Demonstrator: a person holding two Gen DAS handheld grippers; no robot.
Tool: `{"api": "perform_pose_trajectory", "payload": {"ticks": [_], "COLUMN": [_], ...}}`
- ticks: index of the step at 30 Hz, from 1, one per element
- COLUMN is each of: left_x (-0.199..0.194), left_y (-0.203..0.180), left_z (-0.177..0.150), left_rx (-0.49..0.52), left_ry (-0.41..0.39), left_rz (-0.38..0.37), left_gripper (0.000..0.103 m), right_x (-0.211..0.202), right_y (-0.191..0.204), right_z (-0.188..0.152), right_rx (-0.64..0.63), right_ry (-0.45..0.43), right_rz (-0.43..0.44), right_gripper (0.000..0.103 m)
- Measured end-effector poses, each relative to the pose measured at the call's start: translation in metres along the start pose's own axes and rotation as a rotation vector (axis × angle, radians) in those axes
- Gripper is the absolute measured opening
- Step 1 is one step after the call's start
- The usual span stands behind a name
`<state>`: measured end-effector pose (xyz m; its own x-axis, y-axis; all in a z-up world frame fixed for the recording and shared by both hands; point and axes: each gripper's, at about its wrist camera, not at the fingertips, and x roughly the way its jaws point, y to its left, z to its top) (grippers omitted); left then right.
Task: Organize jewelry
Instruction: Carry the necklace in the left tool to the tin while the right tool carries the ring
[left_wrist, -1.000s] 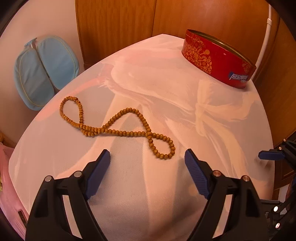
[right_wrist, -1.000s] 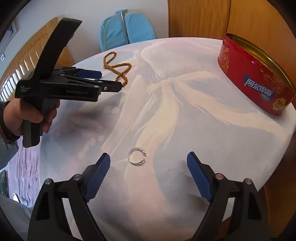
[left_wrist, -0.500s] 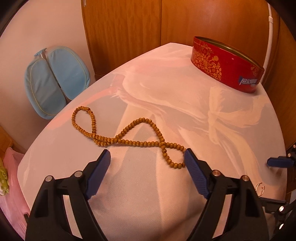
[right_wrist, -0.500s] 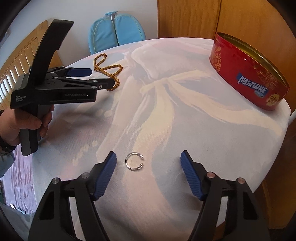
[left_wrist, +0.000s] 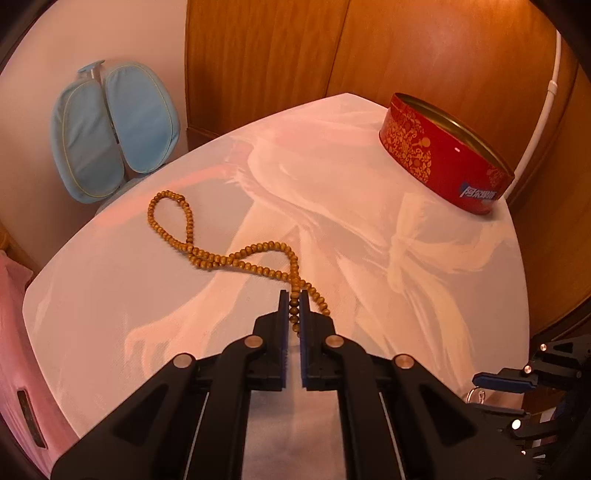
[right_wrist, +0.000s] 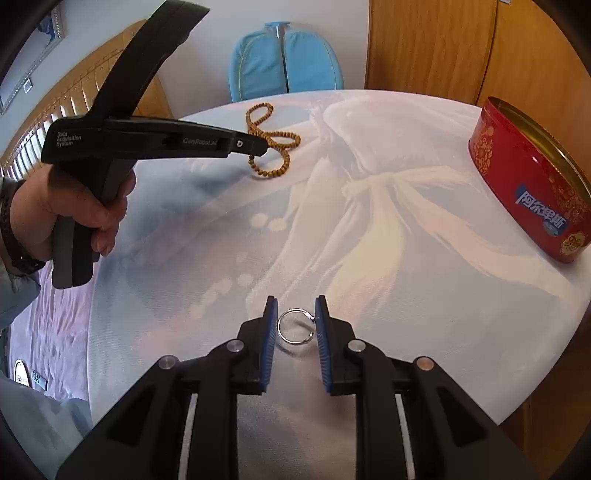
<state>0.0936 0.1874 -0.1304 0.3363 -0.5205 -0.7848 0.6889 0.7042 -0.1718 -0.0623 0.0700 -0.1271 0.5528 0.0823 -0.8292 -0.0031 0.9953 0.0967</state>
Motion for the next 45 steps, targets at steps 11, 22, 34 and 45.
{"api": "perform_pose_trajectory", "payload": {"ticks": [11, 22, 34, 45], "left_x": [-0.064, -0.101, -0.103, -0.098], "left_y": [-0.047, -0.131, -0.186, -0.225], "left_z": [0.018, 0.053, 0.135, 0.227], "left_rx": [-0.081, -0.125, 0.081, 0.191], "left_ry": [-0.079, -0.212, -0.359, -0.436], "left_rz": [0.083, 0.158, 0.020, -0.060], "left_gripper": [0.005, 0.005, 0.005, 0.005], "right_x": [-0.068, -0.144, -0.152, -0.164], "right_y": [-0.049, -0.147, -0.253, -0.332], "right_z": [0.016, 0.015, 0.066, 0.120], "right_rx": [-0.020, -0.081, 0.033, 0.044], "right_ry": [-0.170, -0.291, -0.294, -0.310], "right_rz": [0.097, 0.120, 0.000, -0.084], "right_gripper": [0.022, 0.022, 0.022, 0.022]}}
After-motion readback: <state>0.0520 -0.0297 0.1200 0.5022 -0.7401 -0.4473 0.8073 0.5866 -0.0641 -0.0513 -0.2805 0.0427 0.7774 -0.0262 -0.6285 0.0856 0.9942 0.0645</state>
